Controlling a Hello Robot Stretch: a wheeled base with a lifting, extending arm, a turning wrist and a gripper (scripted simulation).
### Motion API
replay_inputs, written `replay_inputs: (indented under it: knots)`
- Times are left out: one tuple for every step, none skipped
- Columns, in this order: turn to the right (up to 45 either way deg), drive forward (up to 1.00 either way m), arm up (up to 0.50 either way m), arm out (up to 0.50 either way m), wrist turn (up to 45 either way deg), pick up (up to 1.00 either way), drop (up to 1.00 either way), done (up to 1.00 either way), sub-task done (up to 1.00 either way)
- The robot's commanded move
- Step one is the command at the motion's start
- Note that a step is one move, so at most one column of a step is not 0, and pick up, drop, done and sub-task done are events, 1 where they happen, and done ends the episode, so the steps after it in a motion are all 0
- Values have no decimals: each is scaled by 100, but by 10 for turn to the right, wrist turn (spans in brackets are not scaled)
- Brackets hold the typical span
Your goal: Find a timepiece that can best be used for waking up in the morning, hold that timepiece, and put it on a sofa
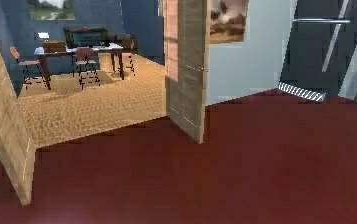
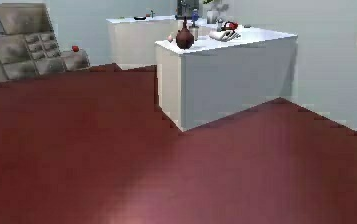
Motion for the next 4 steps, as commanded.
replay_inputs:
  knots:
    - [-180,0,0,0,0,0,0,0,0]
    - [0,100,0,0,0,0,0,0,0]
    - [0,100,0,0,0,0,0,0,0]
    - [0,90,0,0,0,0,0,0,0]
